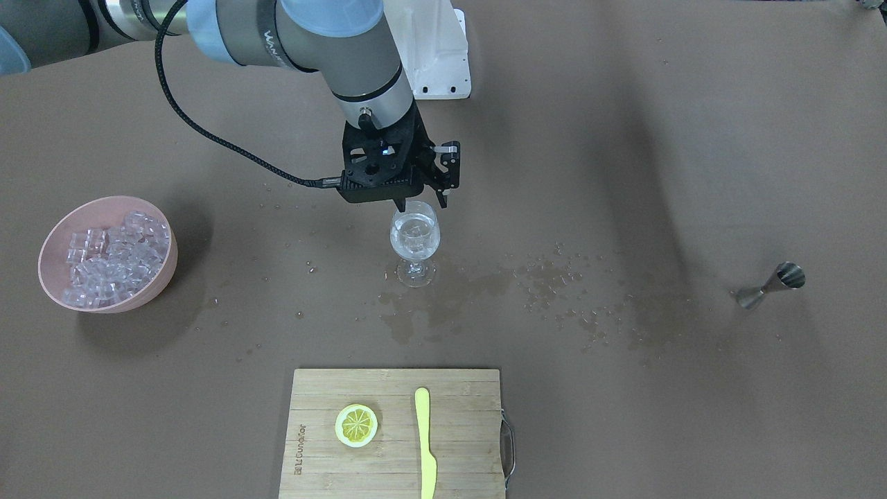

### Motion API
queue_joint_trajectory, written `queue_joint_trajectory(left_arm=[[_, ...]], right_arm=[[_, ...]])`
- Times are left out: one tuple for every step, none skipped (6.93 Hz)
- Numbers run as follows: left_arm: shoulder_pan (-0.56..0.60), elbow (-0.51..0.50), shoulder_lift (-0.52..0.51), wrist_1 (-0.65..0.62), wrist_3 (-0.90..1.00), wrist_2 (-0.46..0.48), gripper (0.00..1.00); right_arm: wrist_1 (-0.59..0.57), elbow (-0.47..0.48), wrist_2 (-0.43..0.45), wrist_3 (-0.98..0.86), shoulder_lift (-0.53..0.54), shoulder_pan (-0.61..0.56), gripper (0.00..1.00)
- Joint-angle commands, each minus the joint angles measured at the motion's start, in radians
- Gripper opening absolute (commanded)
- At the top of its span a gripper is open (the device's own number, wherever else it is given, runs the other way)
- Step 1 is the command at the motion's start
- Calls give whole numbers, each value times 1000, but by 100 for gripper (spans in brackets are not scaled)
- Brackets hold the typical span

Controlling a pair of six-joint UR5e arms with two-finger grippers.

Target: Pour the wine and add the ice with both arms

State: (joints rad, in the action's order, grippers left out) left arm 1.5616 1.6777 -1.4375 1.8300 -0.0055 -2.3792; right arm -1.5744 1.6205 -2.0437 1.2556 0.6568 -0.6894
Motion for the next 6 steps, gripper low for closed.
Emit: queue_joint_trajectory(left_arm=[[-2,-3,-3,0,1,-2,99],[0,0,-8,5,4,0,99],[0,2,-9,9,16,2,99],[-2,1,-11,11,7,6,99],[-2,13,-14,14,16,5,99],[-2,22,-15,73,16,0,99]], right_arm=[[-3,63,-18,-37,67,-28,100],[-3,166,-30,-139,189,-60,100],[-3,233,-88,-259,302,-128,100],[-3,266,-209,-380,419,-250,100],[-3,280,-275,-562,528,-356,100],[-1,274,-286,-734,660,-436,100]])
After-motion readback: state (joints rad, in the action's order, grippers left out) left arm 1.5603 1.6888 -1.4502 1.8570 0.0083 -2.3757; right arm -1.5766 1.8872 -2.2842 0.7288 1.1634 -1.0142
